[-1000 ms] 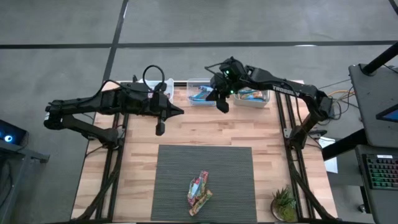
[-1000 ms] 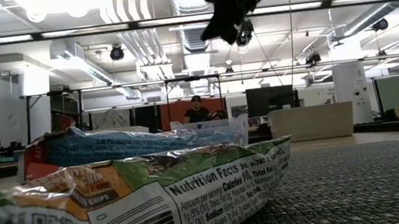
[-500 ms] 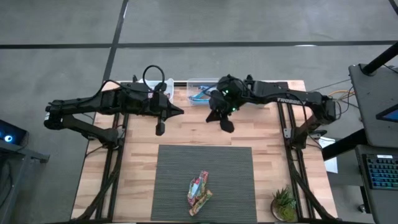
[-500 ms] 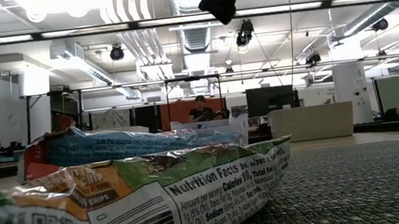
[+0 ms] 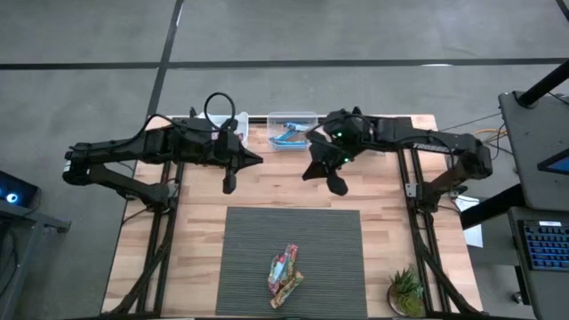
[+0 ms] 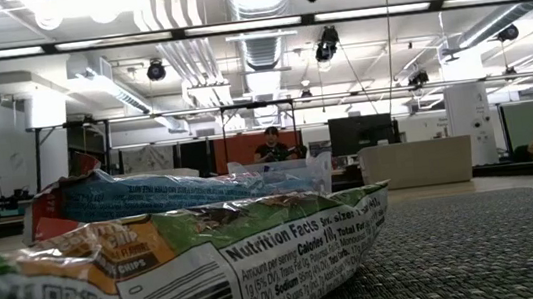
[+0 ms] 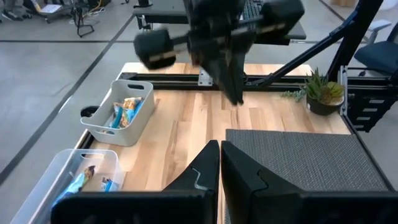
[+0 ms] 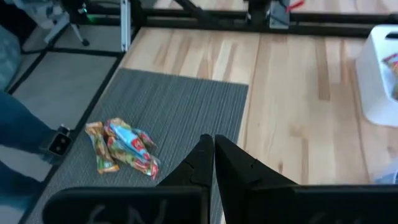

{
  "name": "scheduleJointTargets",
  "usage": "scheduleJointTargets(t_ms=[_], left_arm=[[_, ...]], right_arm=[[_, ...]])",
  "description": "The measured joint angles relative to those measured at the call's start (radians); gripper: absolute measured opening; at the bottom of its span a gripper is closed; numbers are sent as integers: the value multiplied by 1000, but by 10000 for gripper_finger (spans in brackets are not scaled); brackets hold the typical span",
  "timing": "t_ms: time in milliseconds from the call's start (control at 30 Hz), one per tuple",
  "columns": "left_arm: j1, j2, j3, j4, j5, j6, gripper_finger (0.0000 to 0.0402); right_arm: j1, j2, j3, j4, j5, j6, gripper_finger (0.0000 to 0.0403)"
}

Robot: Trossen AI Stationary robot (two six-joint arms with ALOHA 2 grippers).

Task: Pick and place Granola Bars by type
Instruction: Put the yellow granola bar into the gray bin

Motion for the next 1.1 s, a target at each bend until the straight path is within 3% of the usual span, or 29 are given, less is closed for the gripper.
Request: scheduleJointTargets(t_ms=[233,533,733,1100], left_arm=[[0,0,0,1,0,-23,0],[0,-7,-80,138,46,-40,0],[0,-10,-102,134,98,-45,0],[0,-54,-154,151,135,-76,0]], right_arm=[[0,-90,-46,64,1,35,8],[0,-252,-287,341,4,191,8],[3,-348,-426,463,11,283,8],[15,-431,-538,546,30,323,8]])
